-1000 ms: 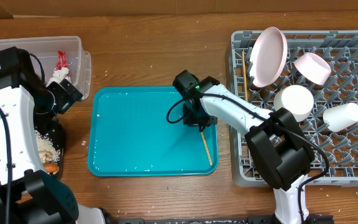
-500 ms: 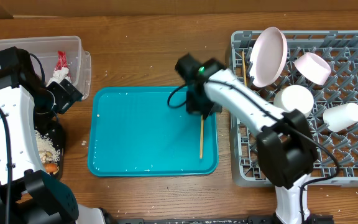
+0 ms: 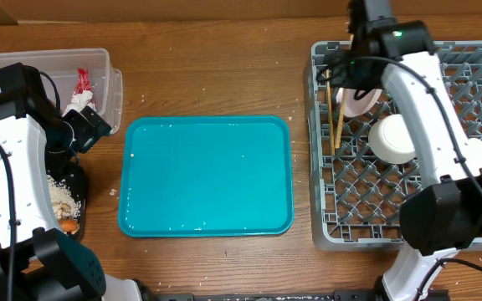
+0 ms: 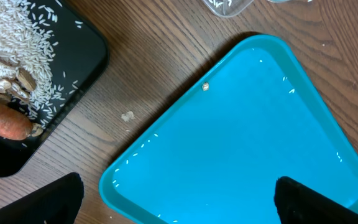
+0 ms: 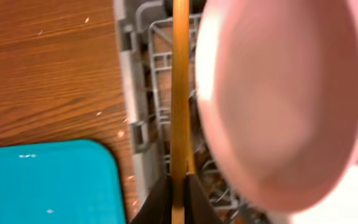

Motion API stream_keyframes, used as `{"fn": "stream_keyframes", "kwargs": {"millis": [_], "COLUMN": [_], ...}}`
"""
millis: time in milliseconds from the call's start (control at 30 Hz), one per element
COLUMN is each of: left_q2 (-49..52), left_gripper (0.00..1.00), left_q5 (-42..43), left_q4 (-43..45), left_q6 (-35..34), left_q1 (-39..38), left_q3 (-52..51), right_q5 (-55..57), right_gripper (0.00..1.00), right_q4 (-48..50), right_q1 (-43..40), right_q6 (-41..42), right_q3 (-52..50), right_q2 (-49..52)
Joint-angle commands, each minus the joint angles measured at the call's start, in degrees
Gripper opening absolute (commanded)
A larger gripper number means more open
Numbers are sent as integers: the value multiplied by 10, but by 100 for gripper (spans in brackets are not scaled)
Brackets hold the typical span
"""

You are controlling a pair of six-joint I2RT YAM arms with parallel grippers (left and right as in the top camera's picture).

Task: Sort waste into correct bins and load items into the dishwasher
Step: 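Carry the chopstick right and insert it upright into the rack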

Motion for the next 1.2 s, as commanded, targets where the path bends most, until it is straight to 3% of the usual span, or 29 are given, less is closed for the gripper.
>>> {"fn": "stream_keyframes", "kwargs": {"millis": [0,133,300,467,700,1033,1167], "left_q2": [2,2,2,2,2,2,2], "left_gripper": [100,100,100,100,100,100,100], "left_q5": [2,2,2,2,2,2,2], "left_q4": [-1,-1,-1,-1,-1,-1,-1], "left_q6": [-6,-6,-6,-6,-6,-6,-6], "left_q1": [-1,-1,-1,-1,-1,-1,-1], "left_q3": [5,5,5,5,5,5,5], "right_q5": [-33,-33,-44,-63,-63,-45,2], "right_gripper": [6,15,35,47,47,47,47], "right_q4": [22,46,57,41,-3,-111,-144], "right_q1": [-8,-8,-7,-7,-7,-7,-7], "right_q6": [-40,-40,-37,-27,29,71,94], "right_q3": [-31,-59,-82,-79,-65,-70,-132], "right_q2": [-1,0,1,0,-39,-206,-283]}}
